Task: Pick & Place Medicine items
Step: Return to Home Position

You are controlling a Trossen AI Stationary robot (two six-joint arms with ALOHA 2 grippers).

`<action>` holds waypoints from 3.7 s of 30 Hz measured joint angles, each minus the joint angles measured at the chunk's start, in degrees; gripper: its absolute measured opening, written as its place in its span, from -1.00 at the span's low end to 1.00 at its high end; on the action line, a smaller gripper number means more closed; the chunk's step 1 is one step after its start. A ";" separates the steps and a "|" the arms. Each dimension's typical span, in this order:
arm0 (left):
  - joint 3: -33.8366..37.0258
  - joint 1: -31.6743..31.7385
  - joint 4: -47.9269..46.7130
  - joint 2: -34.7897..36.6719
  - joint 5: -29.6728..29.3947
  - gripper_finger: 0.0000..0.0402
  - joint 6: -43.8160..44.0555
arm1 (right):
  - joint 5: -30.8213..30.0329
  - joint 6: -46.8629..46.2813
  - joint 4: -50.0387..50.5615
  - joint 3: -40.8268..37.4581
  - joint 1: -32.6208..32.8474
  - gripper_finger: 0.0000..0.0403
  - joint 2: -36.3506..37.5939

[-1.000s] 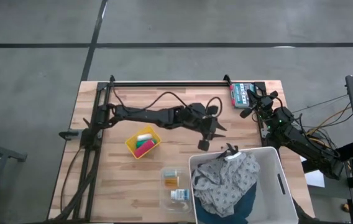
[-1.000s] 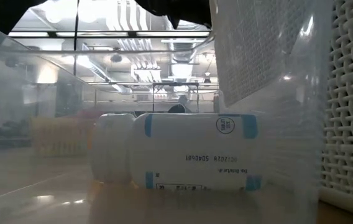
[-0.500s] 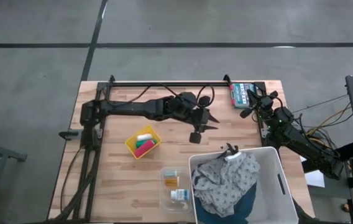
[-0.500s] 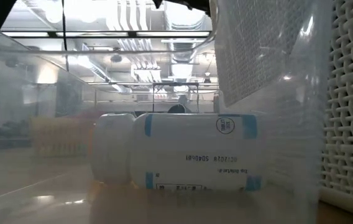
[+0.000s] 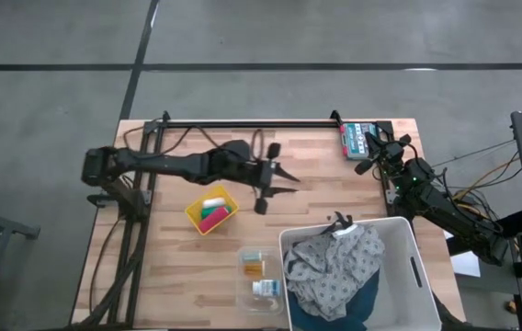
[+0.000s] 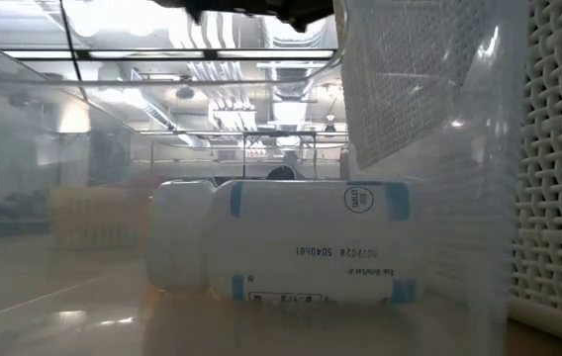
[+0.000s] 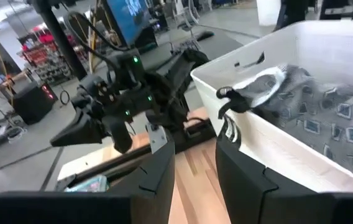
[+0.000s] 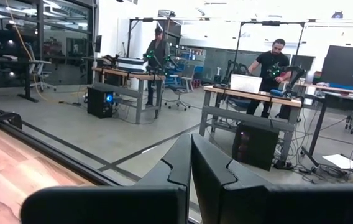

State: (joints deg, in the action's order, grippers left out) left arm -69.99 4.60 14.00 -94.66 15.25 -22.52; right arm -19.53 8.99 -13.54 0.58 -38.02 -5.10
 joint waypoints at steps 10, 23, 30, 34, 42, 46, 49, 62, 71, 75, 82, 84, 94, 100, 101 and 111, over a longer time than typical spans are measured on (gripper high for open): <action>15.27 0.00 2.75 13.85 -0.15 -0.41 0.04 | -0.03 0.00 0.03 0.00 -0.01 -0.96 -0.27; 30.32 -0.02 3.46 28.05 -0.15 -0.41 1.79 | -0.02 0.00 0.02 0.00 0.00 -0.96 -0.26; 38.21 -0.04 3.64 37.50 -0.14 -0.41 6.56 | -0.02 0.00 0.00 0.00 -0.02 -0.96 -0.28; 42.29 -0.04 3.78 43.49 -0.15 -0.41 9.21 | -0.02 0.00 0.00 0.00 0.00 -0.96 -0.26; 48.82 -0.04 3.58 54.85 -0.13 -0.41 12.81 | -0.02 0.00 0.01 0.00 0.00 -0.96 -0.26; 51.91 -0.04 3.52 61.16 -0.13 -0.41 16.50 | -0.02 0.00 0.00 0.00 0.00 -0.96 -0.26; 54.41 -0.04 3.36 65.69 -0.13 -0.41 19.47 | -0.02 0.00 0.00 0.00 0.00 -0.96 -0.26; 62.47 -0.04 2.61 83.77 -0.15 -0.41 21.50 | -0.02 0.00 0.00 0.00 -0.02 -0.96 -0.26; 64.93 -0.04 -2.65 94.74 -0.15 -0.41 21.51 | -0.02 0.00 0.02 0.00 0.00 -0.96 -0.26; 65.17 0.00 -3.81 94.71 -1.11 -0.41 22.42 | -0.04 0.00 -0.01 0.00 -0.02 -0.96 -0.27; 65.19 0.00 -7.04 94.67 -1.95 -0.41 22.84 | -0.02 0.00 -0.01 0.00 0.00 -0.96 -0.26; 65.19 0.00 -8.11 94.67 -2.09 -0.41 22.84 | -0.02 0.00 -0.01 0.00 0.00 -0.96 -0.26; 68.57 0.00 -9.15 94.67 -4.26 -0.41 24.89 | -0.02 0.00 -0.02 0.00 -0.01 -0.96 -0.28; 69.76 0.00 -9.05 94.41 -8.01 -0.41 28.44 | -0.02 0.00 -0.02 0.00 0.00 -0.96 -0.28; 69.76 0.00 -9.23 94.41 -8.05 -0.41 28.58 | -0.01 0.01 -0.03 0.00 0.00 -0.96 -0.28; 69.78 0.00 -11.89 94.41 -9.11 -0.41 28.57 | -0.01 0.00 -0.01 0.00 -0.01 -0.96 -0.28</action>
State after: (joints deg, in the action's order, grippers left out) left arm -0.21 4.60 2.11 -0.25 6.14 6.04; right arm -19.54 8.99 -13.55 0.58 -38.03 -5.39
